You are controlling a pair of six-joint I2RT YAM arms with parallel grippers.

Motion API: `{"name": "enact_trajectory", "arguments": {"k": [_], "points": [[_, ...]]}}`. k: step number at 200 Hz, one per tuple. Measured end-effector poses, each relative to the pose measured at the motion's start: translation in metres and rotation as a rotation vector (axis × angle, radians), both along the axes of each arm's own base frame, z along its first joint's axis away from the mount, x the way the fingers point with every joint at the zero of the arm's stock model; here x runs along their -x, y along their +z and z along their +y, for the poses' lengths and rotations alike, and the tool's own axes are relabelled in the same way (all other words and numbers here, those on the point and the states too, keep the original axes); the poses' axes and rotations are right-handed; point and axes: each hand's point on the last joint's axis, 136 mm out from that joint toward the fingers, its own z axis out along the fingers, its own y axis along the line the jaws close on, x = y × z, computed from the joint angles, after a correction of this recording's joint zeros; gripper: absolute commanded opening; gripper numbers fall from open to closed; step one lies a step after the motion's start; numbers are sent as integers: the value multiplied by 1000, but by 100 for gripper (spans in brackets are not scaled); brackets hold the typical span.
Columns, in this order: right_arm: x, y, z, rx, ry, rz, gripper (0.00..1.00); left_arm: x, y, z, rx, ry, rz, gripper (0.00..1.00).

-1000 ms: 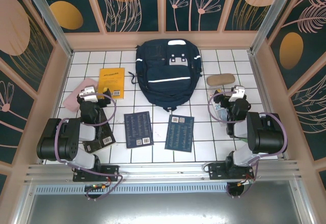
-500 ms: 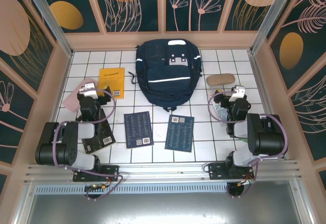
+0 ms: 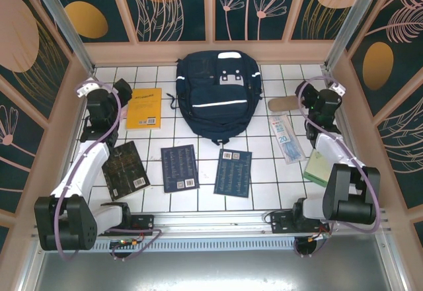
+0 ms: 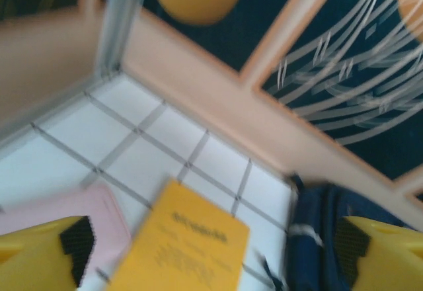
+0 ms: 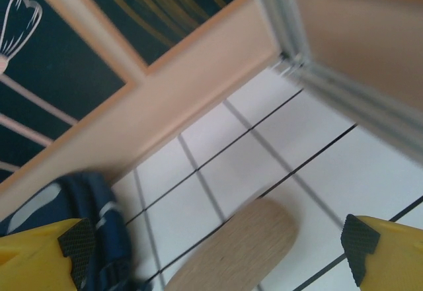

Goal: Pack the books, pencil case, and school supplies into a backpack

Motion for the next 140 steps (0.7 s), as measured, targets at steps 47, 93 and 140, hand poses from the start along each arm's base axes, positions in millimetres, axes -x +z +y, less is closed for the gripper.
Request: {"name": "enact_trajectory", "arguments": {"k": [47, 93, 140], "points": [[-33, -22, 77, -42, 257, 116, 72, 5, -72, -84, 221, -193, 235, 84], [-68, -60, 132, -44, 367, 253, 51, 20, -127, -184, 358, -373, 413, 80], [-92, -111, 154, -52, 400, 392, 51, 17, -157, -251, 418, -462, 529, 77]]}}
